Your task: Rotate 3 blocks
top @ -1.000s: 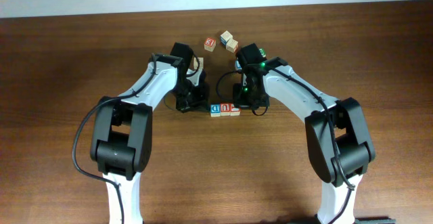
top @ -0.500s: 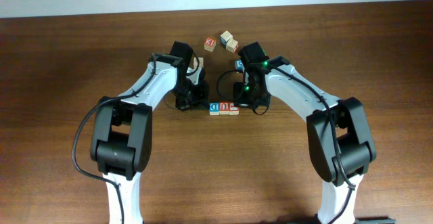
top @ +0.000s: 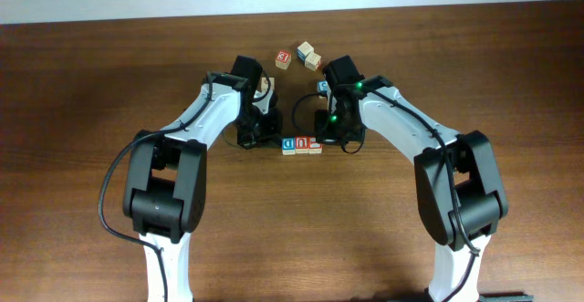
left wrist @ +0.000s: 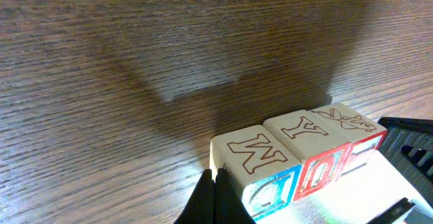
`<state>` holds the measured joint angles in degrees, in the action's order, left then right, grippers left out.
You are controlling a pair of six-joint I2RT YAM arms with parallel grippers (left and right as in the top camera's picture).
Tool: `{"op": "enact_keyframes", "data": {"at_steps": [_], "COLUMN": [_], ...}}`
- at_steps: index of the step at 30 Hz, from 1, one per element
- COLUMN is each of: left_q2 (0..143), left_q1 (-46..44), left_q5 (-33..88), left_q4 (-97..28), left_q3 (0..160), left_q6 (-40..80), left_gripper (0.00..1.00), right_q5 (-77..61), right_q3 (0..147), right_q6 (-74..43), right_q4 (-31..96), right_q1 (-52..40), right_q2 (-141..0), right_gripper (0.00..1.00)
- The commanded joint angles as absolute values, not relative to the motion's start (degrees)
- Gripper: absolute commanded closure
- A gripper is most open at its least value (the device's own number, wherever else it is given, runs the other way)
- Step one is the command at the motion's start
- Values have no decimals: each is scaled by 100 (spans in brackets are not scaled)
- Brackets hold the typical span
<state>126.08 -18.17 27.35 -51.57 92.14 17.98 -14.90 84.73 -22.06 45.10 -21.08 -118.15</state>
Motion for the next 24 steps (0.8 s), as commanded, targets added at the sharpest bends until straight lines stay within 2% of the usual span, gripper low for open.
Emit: {"op": "enact_keyframes", "data": {"at_steps": [1, 24], "left_q2": [12632, 12632], "left_q1": [-1975, -1977], "left_q5": [3059, 3061], "left_q4": [-5100, -5105], "left_q3": [9273, 9273], "left_q6": [1704, 1704], "left_gripper": [100, 100], "right_q5": [-1951, -1929], "right_q3": [8423, 8433], "right_q6": [-2141, -2141], "right_q4": [4401, 4300], "right_q1": [-2303, -2633], "right_q2": [-11566, -11209], "right_gripper": [95, 96]}}
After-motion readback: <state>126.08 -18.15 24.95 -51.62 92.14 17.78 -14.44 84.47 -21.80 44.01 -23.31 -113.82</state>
